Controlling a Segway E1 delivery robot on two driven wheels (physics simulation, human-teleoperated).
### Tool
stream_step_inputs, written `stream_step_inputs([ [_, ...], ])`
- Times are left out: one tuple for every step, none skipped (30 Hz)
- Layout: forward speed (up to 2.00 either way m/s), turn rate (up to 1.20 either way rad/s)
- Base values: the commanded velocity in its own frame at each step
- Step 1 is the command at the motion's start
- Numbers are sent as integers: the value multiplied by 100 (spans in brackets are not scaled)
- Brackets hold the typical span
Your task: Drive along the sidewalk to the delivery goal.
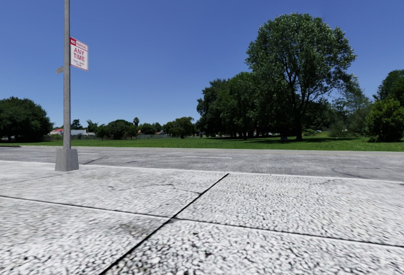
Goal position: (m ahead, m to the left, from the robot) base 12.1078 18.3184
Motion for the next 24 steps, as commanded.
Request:
stream_step_inputs([
  [0,0],
  [0,0],
  [0,0],
  [0,0],
  [0,0],
  [0,0],
  [0,0],
  [0,0],
  [0,0],
  [0,0],
  [0,0],
  [0,0],
  [0,0],
  [0,0],
  [0,0],
  [0,0],
  [0,0],
  [0,0],
  [0,0],
  [0,0],
  [0,0],
  [0,0],
  [0,0],
  [0,0],
])
